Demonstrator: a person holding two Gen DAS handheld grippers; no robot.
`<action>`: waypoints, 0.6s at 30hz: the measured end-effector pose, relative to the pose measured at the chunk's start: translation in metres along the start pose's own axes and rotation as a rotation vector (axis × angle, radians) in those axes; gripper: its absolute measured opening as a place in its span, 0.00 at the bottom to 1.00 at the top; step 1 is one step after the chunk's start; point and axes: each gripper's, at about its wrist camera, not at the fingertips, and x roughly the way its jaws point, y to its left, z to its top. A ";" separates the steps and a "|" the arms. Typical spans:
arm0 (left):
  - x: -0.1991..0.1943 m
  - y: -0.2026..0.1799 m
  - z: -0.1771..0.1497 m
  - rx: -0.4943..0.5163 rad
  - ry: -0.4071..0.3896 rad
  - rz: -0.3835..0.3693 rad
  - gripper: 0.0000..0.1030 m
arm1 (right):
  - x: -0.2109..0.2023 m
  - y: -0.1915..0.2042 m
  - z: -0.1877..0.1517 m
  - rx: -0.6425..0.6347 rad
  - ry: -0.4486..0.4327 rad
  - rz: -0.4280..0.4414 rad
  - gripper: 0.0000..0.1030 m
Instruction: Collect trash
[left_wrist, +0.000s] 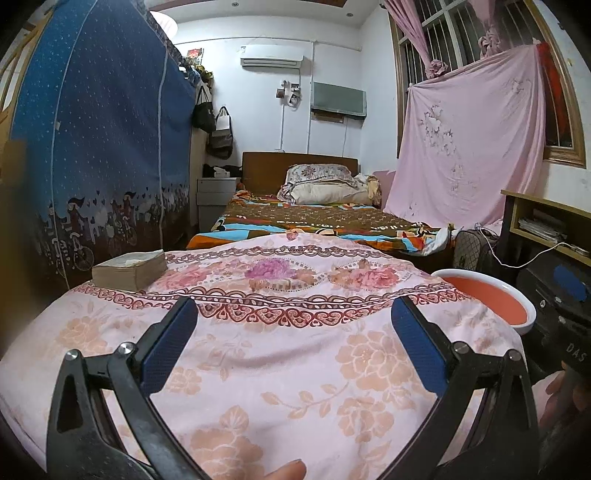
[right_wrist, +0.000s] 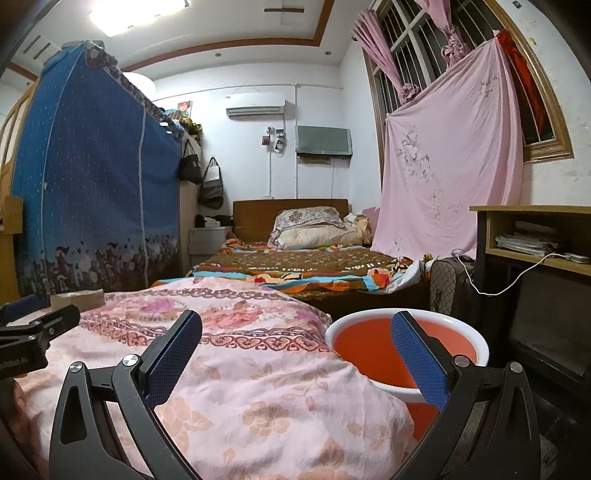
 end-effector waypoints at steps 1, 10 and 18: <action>0.000 -0.001 0.000 0.001 0.000 0.000 0.89 | 0.000 0.001 -0.001 0.001 0.001 0.001 1.00; -0.001 -0.001 -0.001 0.002 -0.002 0.002 0.89 | 0.000 0.000 -0.001 0.006 0.004 0.002 1.00; -0.002 -0.003 -0.001 0.003 -0.003 0.003 0.89 | 0.000 0.000 -0.002 0.006 0.006 0.001 1.00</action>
